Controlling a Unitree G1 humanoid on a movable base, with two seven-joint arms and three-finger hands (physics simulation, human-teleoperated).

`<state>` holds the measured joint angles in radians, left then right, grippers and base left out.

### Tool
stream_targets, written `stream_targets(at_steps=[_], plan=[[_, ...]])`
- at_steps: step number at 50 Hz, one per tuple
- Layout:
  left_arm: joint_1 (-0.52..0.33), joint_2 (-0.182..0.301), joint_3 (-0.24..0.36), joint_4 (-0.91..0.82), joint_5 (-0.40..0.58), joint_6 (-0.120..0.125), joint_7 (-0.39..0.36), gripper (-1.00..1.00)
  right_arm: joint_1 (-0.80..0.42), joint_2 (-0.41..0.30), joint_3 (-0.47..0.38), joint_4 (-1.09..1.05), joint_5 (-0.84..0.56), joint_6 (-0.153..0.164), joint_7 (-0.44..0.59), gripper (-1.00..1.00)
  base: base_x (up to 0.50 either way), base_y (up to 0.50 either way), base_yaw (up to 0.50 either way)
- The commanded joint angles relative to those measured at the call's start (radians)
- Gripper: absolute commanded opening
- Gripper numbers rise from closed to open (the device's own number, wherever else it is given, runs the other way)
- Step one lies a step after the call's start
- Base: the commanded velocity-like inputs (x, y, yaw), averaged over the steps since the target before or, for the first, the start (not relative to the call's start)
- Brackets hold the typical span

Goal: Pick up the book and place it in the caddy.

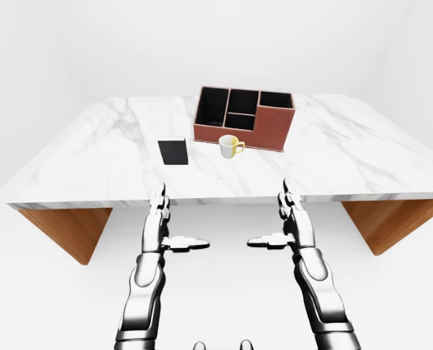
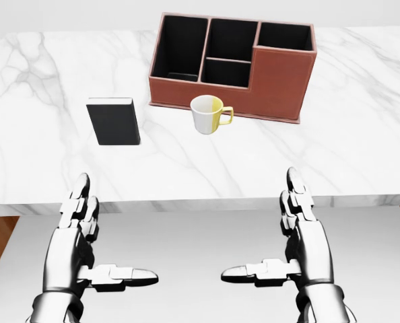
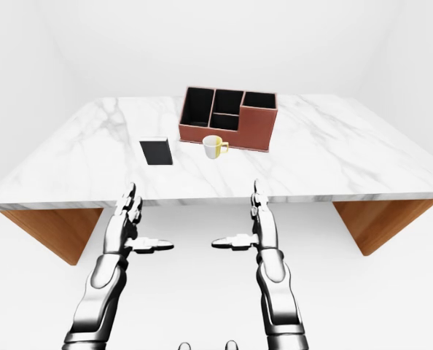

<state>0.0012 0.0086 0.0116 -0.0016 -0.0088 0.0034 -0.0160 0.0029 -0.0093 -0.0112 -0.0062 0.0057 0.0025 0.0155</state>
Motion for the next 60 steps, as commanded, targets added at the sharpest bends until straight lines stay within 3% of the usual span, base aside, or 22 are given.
stream_targets(at_steps=[1, 11, 24, 33, 47, 51, 56, 57, 58, 60], plan=[[0.008, 0.009, 0.017, -0.012, -0.008, 0.015, -0.032, 1.0, 0.019, -0.013, -0.015, -0.033, -0.002, 0.01, 0.041, 1.0, 0.0, 0.0, 0.0], [0.018, 0.006, 0.012, -0.011, 0.004, 0.002, -0.032, 1.0, 0.054, -0.011, -0.008, -0.082, -0.037, 0.001, 0.052, 1.0, 0.0, 0.0, 0.0], [0.025, 0.005, 0.01, -0.007, 0.015, -0.016, -0.029, 1.0, 0.049, -0.012, -0.021, -0.053, -0.066, -0.045, 0.03, 1.0, 0.0, 0.0, 0.0], [0.025, 0.006, 0.009, -0.003, 0.024, -0.026, -0.026, 1.0, 0.052, -0.013, -0.021, -0.046, -0.071, -0.062, 0.03, 1.0, 0.0, 0.49, 0.0], [0.02, 0.007, 0.012, 0.014, 0.03, -0.041, -0.022, 1.0, 0.054, -0.01, -0.021, -0.045, -0.065, -0.069, 0.034, 1.0, 0.0, 0.5, 0.0], [0.021, 0.007, 0.012, 0.013, 0.031, -0.042, -0.022, 1.0, 0.052, -0.008, -0.025, -0.057, -0.048, -0.054, 0.033, 1.0, 0.0, 0.14, 0.0], [0.02, 0.008, 0.014, 0.003, 0.027, -0.024, -0.025, 1.0, 0.057, -0.008, -0.018, -0.084, -0.043, -0.029, 0.038, 1.0, 0.0, 0.0, 0.0], [0.02, 0.007, 0.015, -0.007, 0.009, 0.003, -0.038, 1.0, 0.058, -0.008, -0.015, -0.082, -0.051, -0.029, 0.034, 1.0, 0.0, 0.0, 0.0], [0.019, 0.008, 0.015, -0.009, 0.004, 0.012, -0.044, 1.0, 0.054, -0.008, -0.016, -0.076, -0.057, -0.031, 0.029, 1.0, 0.0, 0.0, 0.0], [0.012, 0.01, 0.018, -0.015, -0.022, 0.05, -0.067, 1.0, 0.042, -0.01, -0.017, -0.078, -0.074, -0.01, 0.015, 1.0, 0.0, 0.0, 0.0]])
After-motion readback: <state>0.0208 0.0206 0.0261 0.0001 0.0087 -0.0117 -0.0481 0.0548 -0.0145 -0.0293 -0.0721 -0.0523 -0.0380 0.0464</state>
